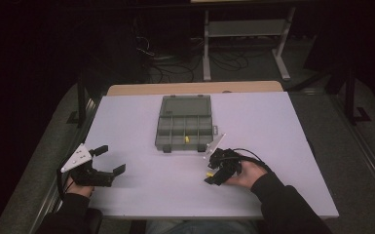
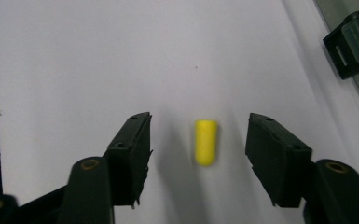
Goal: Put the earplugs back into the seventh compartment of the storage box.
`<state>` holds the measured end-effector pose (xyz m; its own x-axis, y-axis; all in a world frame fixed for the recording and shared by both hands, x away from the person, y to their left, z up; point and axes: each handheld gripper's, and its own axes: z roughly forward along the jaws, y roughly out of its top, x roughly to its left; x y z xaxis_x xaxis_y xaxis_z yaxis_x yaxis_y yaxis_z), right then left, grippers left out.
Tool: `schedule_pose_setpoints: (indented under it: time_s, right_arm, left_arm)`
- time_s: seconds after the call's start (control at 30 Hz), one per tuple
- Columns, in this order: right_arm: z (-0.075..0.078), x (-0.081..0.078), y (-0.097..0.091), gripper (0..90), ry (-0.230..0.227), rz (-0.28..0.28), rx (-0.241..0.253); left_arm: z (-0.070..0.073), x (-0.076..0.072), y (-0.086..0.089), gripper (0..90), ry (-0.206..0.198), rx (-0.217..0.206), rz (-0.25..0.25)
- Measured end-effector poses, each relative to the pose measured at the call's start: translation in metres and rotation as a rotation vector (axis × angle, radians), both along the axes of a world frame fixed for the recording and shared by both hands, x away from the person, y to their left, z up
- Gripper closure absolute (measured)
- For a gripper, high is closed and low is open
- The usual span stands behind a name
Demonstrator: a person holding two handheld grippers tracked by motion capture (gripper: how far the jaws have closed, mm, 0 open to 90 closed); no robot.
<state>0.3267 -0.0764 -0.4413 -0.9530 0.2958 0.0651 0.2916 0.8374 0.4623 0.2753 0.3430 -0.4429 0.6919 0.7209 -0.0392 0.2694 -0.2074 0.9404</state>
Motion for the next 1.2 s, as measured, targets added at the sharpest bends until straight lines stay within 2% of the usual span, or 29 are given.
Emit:
schedule_pose_setpoints:
  time_s: [0.2, 0.23, 0.3, 0.4, 0.6, 0.67, 0.97, 1.2]
  right_arm:
    - [-0.002, 0.0, 0.002, 53.3, -0.005, 0.004, -0.01]
    - [-0.003, 0.0, 0.002, 57.7, -0.003, -0.001, -0.016]
    - [-0.003, 0.001, 0.003, 58.7, -0.002, -0.003, -0.019]
    - [-0.003, 0.002, 0.002, 66.1, -0.004, -0.021, -0.023]
    - [-0.003, 0.003, 0.001, 70.8, -0.007, -0.026, -0.026]
    - [-0.003, 0.004, 0.0, 77.1, -0.001, -0.021, -0.026]
    - [0.0, 0.004, -0.001, 78.6, 0.004, -0.011, -0.027]
    - [0.009, 0.005, -0.002, 78.7, 0.003, -0.013, -0.021]
  left_arm:
    - [0.0, 0.0, 0.0, 0.0, 0.0, 0.0, -0.001]
    - [0.0, 0.0, 0.0, 0.0, 0.0, 0.0, -0.001]
    - [0.0, 0.0, 0.0, 0.0, 0.0, 0.0, 0.0]
    - [0.0, 0.0, 0.0, 0.0, 0.0, -0.001, 0.0]
    - [0.0, 0.0, 0.0, 0.0, 0.0, 0.0, -0.001]
    - [0.0, 0.0, 0.0, 0.0, 0.0, 0.0, 0.0]
    - [0.0, 0.0, 0.0, 0.0, 0.0, 0.0, 0.0]
    - [0.0, 0.0, 0.0, 0.0, 0.002, 0.002, -0.001]
